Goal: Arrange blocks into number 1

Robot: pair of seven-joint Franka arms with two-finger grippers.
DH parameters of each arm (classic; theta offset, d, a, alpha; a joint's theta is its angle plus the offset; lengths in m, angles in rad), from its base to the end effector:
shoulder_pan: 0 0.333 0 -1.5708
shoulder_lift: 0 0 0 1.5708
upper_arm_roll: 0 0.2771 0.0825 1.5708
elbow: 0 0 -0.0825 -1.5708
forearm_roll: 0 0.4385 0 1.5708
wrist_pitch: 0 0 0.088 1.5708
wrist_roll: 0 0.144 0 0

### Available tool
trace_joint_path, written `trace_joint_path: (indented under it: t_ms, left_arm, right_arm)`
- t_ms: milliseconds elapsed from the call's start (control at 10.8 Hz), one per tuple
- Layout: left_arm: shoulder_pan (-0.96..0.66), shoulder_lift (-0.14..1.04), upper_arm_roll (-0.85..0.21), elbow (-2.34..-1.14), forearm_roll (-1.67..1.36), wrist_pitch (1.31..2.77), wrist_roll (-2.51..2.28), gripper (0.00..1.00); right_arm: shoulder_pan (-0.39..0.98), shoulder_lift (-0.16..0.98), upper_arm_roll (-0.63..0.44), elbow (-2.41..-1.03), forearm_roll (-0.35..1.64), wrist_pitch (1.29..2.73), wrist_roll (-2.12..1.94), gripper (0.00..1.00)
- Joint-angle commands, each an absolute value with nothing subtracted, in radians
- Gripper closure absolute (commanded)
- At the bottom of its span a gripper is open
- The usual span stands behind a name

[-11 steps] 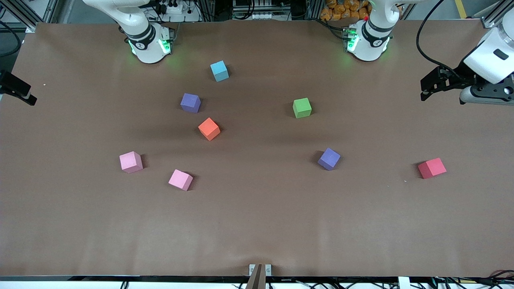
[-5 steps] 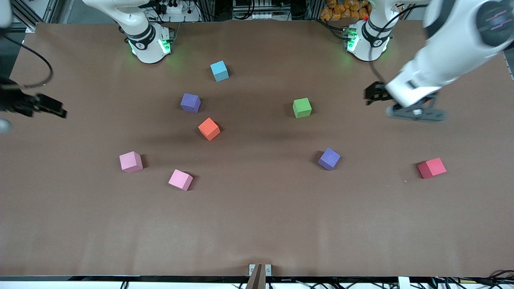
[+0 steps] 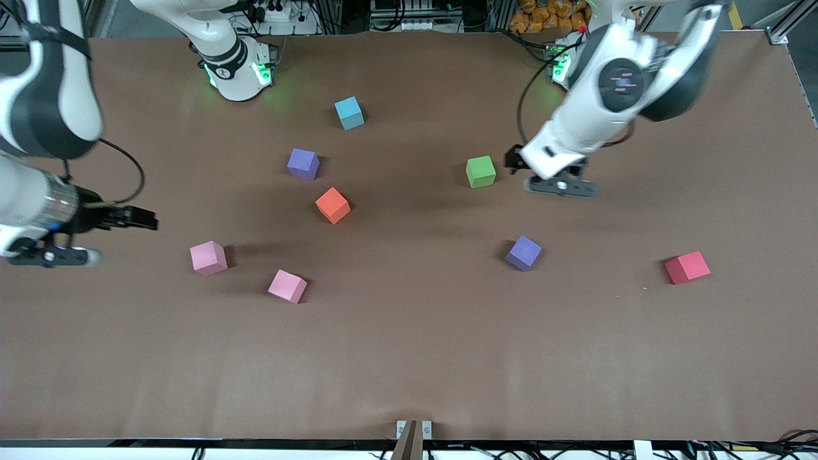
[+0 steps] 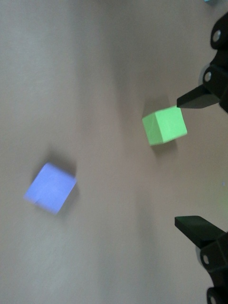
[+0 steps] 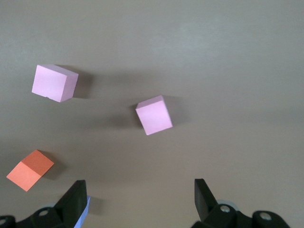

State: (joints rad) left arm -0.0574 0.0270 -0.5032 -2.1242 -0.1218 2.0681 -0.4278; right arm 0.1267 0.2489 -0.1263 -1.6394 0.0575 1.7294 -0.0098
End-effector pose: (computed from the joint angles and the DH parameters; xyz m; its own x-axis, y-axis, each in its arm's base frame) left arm 0.4839 -0.3165 0.2881 0.9896 -0.0744 -0.1235 -0.0662 -0.9954 0.0698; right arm 0.6546 0.0112 0.3678 0.9878 0.0001 -0.1560 -0.0039 -0.9997 -0.0252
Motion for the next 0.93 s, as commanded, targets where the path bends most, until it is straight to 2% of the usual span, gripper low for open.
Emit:
trace_joint_path:
  t_ms: [0, 279, 465, 837]
  left_arm:
    - [-0.086, 0.052, -0.538, -2.222, -0.143, 2.195, -0.547, 0.0]
    - [-0.129, 0.126, -0.564, -2.273, -0.141, 2.281, -0.652, 0.0]
    - [-0.14, 0.175, -0.565, -2.273, -0.141, 2.305, -0.657, 0.0]
    - [-0.149, 0.253, -0.563, -2.278, -0.138, 2.335, -0.672, 0.0]
  right_arm:
    - [0.191, 0.155, -0.129, -1.887, 0.084, 1.903, 0.096, 0.0]
    - [0.293, 0.071, -0.129, -2.147, 0.173, 2.063, 0.335, 0.0]
    - [0.346, 0.055, -0.129, -2.279, 0.23, 2.138, 0.458, 0.0]
    - [0.445, 0.103, -0.127, -2.35, 0.233, 2.128, 0.523, 0.0]
